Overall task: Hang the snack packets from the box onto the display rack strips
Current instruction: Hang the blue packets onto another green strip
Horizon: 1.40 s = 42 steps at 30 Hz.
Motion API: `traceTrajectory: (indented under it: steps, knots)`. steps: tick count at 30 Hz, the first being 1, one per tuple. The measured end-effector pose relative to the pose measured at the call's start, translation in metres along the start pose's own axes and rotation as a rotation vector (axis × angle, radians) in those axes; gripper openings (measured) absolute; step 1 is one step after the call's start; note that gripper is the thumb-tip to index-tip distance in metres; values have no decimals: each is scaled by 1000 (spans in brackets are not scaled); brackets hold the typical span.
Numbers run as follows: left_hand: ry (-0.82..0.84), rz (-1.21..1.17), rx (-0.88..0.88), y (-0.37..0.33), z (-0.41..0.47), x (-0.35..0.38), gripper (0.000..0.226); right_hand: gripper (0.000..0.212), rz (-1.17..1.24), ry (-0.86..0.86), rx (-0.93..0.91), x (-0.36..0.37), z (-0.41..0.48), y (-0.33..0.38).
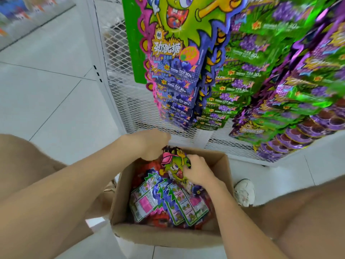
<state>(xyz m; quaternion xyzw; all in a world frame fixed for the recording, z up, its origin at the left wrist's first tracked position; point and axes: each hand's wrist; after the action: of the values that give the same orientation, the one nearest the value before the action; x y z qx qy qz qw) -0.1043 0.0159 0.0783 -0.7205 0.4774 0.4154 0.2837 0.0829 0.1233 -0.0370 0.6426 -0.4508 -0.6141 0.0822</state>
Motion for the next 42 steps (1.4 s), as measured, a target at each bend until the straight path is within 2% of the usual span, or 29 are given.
traceTrajectory:
  steps: [4,7,9,10,12,17,21,25,27,30,33,35,38,42]
  knots:
    - [-108,-140,-104,19,-13,-10,36,34,322,-60,-104,-47,-14,37]
    - [-232,-366,-111,30,-24,-23,21,28,598,-147,-38,-67,-24,54]
    - [-311,-561,-97,34,-32,-35,9,26,671,-214,1,-78,-29,63]
    - [-335,-661,-80,37,-37,-40,12,25,680,-232,4,-84,-31,67]
    - [-353,-811,-30,41,-47,-46,22,16,628,-278,-49,-98,-34,80]
    - [-380,-888,111,44,-70,-70,22,18,524,-665,-223,-141,-40,127]
    - [-426,-909,140,47,-91,-111,5,17,280,-676,-364,-173,-42,167]
    - [-537,-952,100,43,-112,-166,7,17,101,-718,-462,-208,-41,203]
    - [-693,-971,90,36,-114,-197,17,13,-6,-837,-499,-228,-41,221]
    - [-917,-961,65,20,-112,-245,49,13,-136,-1026,-521,-256,-38,249]
    - [-951,-1091,97,6,-105,-288,66,21,-207,-1145,-542,-282,-28,271]
    - [-947,-1169,85,2,-100,-311,62,30,-259,-1176,-588,-296,-21,283]
    - [-931,-1138,-29,-2,-97,-331,15,34,-389,-1230,-568,-312,-11,300]
    - [-870,-1376,-77,1,-94,-339,31,22,-349,-1234,-605,-329,1,312]
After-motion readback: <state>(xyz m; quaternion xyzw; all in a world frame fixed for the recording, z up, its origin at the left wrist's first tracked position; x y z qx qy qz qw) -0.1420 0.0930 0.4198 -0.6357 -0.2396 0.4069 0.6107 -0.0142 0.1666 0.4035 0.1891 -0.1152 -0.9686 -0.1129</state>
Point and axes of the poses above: each hand's wrist, its own z-axis towards the middle knuckle, its own x-axis out of the palm, y = z × x, and after that the axes turned 10 degrees about -x, right-handed
